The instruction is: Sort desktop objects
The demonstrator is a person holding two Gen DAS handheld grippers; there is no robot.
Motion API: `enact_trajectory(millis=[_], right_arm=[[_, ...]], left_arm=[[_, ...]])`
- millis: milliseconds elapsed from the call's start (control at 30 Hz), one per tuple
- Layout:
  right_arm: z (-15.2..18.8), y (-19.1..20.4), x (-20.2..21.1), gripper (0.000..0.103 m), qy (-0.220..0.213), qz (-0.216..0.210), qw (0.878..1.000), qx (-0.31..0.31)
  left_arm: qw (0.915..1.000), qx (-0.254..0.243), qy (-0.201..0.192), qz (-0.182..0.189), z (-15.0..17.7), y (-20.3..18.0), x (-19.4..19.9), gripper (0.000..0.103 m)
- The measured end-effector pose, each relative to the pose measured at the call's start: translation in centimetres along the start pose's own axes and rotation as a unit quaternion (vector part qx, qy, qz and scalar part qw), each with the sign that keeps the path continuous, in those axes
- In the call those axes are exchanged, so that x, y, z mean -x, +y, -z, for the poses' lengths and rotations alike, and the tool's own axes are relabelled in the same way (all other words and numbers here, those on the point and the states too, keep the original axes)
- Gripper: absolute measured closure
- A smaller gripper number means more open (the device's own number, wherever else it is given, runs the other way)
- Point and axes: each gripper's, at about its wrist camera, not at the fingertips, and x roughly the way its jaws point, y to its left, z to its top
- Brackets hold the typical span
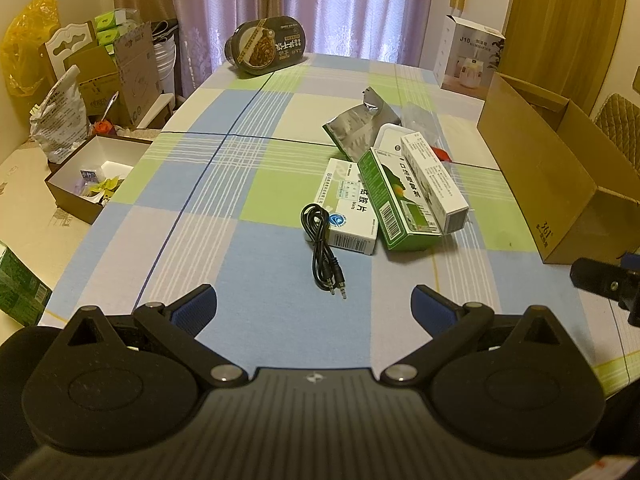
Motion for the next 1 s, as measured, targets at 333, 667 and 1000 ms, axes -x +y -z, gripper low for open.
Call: enact_trajectory(millis=[333,667,1000], right_arm=[[0.2,0.3,-0.8,0.002,0.017,0.015,1.0,0.017],[0.3,0.6,-2.3,0.002,0.034,-0.001,0.999,0.025],[-0.8,1.3,-4.8,0.002,0.029,-0.04,0.998,0.036]], left_arm=[[1.0,-0.001,-0.001,0.002,-0.1,0.1,-0.2,0.001],[0.9999,-0.003,0.01,0.009,-1.0,0.7,-1.5,0.001],[0.9979,-0.058,0.028,0.007,-3.1,1.3,-5.8,0.003]])
